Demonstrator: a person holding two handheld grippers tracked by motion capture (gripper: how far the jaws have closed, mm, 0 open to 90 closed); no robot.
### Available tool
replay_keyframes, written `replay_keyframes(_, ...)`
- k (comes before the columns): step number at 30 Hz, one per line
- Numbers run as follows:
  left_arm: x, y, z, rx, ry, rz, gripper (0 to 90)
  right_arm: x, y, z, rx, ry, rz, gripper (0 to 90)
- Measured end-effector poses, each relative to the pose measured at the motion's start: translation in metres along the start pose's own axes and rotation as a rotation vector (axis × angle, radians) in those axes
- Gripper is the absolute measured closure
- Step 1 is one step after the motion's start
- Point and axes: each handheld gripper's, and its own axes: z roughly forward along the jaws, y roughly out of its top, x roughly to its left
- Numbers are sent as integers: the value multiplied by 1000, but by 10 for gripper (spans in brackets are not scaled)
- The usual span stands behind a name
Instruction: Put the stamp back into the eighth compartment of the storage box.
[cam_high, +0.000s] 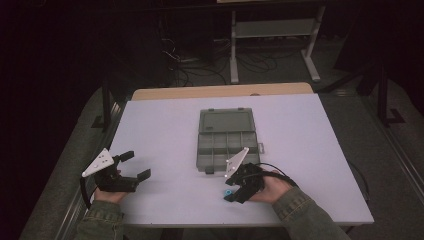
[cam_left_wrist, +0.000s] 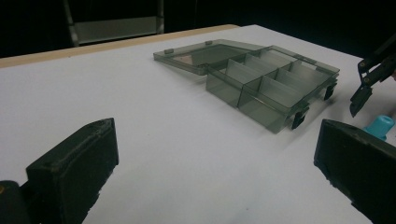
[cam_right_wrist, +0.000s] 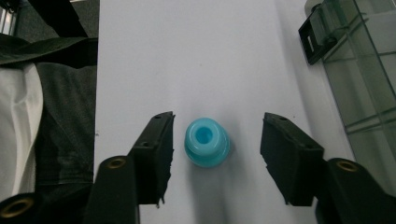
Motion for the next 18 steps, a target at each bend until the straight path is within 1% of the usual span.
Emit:
replay_keyframes(1, 0, 0, 0, 0, 0, 0, 0, 0, 0, 0, 0, 0, 0, 470)
replay_keyframes(2, 0, 0, 0, 0, 0, 0, 0, 0, 0, 0, 4, 3, -3, 509)
replay_keyframes(3, 0, 0, 0, 0, 0, 0, 0, 0, 0, 0, 4, 3, -3, 509)
replay_keyframes(4, 0, 0, 0, 1, 1, 1, 0, 0, 0, 0, 6, 3, -5, 527)
replay_keyframes(5, 0, 0, 0, 0, 0, 0, 0, 1, 1, 1, 8, 5, -10, 568)
replay_keyframes(6, 0, 0, 0, 1, 0, 1, 0, 1, 1, 1, 8, 5, -10, 568)
replay_keyframes(8, 0, 0, 0, 1, -1, 1, 0, 2, 1, 1, 9, 1, -14, 606)
replay_keyframes(9, 0, 0, 0, 1, -1, 0, 0, 3, 1, 0, 13, -13, -28, 634)
replay_keyframes(10, 0, 0, 0, 1, -1, 1, 0, 3, 1, 0, 13, -13, -28, 634)
replay_keyframes(12, 0, 0, 0, 3, -1, 0, 0, 4, 3, -2, 9, -10, -33, 690)
replay_keyframes(13, 0, 0, 0, 2, -1, 0, 0, 4, 3, -2, 9, -12, -38, 704)
replay_keyframes(18, 0, 0, 0, 3, -2, 2, 0, 3, 3, -3, 11, -7, -28, 711)
